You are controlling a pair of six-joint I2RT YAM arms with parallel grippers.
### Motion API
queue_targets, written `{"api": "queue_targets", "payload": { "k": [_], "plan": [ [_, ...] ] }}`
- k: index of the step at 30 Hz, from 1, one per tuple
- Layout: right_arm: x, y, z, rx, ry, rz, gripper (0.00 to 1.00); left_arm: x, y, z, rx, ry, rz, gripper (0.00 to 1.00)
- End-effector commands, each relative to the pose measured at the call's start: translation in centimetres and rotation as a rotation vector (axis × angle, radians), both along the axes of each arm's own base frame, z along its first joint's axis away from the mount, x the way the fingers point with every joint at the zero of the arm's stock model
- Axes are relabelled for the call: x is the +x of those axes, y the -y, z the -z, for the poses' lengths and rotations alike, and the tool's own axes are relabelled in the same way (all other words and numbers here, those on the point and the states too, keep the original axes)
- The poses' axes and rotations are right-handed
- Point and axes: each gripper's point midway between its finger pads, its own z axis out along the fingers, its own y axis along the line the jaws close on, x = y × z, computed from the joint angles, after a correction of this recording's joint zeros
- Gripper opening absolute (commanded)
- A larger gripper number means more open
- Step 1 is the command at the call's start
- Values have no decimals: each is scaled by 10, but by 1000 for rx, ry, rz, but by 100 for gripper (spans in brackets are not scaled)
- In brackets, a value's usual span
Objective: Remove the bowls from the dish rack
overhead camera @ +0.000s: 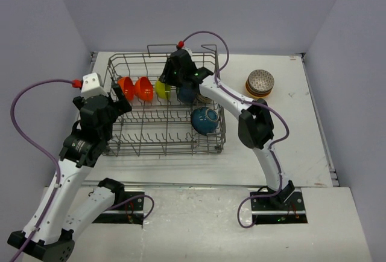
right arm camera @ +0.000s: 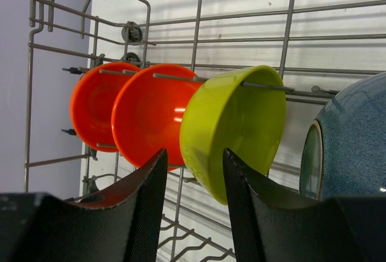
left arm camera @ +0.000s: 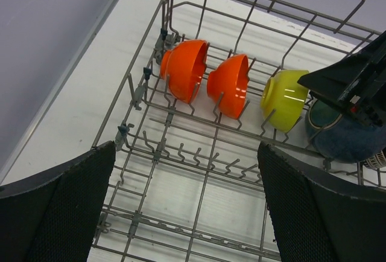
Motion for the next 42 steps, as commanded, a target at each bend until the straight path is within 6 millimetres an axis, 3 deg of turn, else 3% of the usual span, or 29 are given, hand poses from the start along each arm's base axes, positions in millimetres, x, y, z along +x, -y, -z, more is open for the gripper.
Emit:
{"api": "queue_targets", "payload": {
  "k": [1,7,10,16,28,34,42],
  "plan": [
    [3,-2,-23,55,20,38,43,3,2,-13,1,58,12,100],
    [1,-17,-14,94,-16,-20,39,1,2,-14,-1,68,20,100],
    [-3,-20,2,91,-56,-40,39,-1,1,-16,-3,75,20,100],
    [-2,-26,6,131,-77,-65,37,-1,2,-16,-6,79,24,100],
    [-7,-33,19,281,-156,-114,18,-2,2,-20,-9,90,26,100],
    [-8,-36,10,327,-144,-129,9,-1,2,-19,-8,89,23,100],
    [-10,-32,-35,381,-46,-146,0,-2,0,-19,-7,91,17,100]
  ]
}}
